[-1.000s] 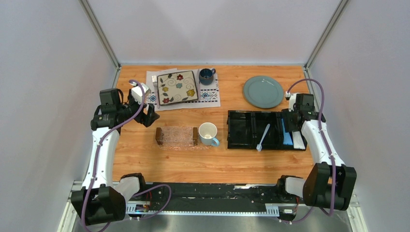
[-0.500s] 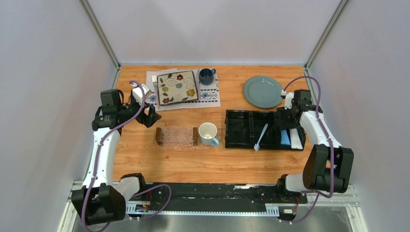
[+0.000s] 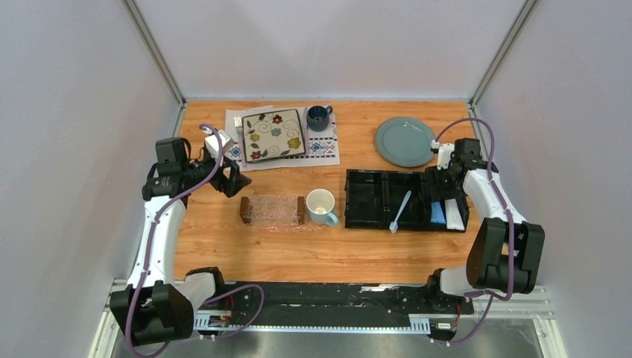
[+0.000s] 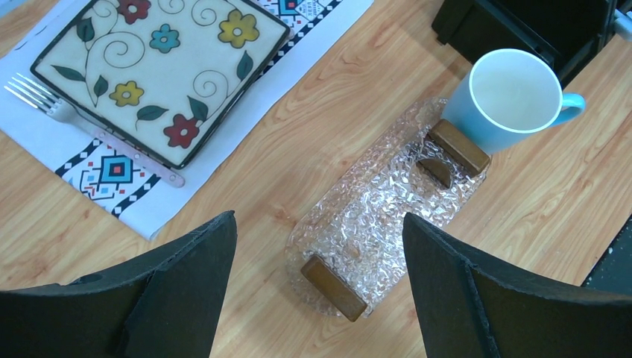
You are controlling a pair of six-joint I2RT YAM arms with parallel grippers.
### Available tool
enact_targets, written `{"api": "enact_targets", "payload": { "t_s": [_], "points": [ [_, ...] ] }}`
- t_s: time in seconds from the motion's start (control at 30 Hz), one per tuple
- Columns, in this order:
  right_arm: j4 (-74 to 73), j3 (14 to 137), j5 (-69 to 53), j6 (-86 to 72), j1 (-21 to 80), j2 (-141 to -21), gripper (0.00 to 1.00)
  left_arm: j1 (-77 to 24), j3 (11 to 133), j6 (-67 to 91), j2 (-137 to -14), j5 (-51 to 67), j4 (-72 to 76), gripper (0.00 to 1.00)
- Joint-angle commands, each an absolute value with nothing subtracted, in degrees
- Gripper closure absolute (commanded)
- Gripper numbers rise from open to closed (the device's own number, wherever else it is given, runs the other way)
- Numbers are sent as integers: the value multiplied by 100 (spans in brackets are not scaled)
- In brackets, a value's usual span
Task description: Prepare toiletry sets of a toothbrush and toothpaste on the tray
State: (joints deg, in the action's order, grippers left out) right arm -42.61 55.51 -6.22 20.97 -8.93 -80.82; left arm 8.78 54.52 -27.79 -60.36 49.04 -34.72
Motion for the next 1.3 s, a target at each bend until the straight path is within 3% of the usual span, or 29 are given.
{"api": "enact_targets", "payload": {
  "t_s": [0.0, 0.27, 0.63, 0.73, 1.03, 1.27],
  "points": [
    [-4280, 5572, -1221, 2574, -1081, -8252, 44, 923, 5502, -2909, -6038, 5107, -3410, 11],
    [-4377, 5564, -1740, 2935, -1354, -8762, 45, 923, 5590, -2874, -6038, 4975, -3542, 11],
    [-4184, 5555, -1389, 2900, -1397, -9281, 46, 923, 5634, -2874, -6047, 4869, -3595, 11],
    [-4184, 5581, -1345, 2865, -1406, -9369, 50, 923, 5643, -2892, -6073, 4869, -3586, 11],
    [-4500, 5871, -1275, 2725, -1406, -9326, 77, 923, 5625, -2979, -6091, 4896, -3595, 11],
    [-5035, 6424, -1353, 2637, -1406, -9202, 85, 923, 5616, -3050, -6091, 4940, -3603, 11]
  ]
}}
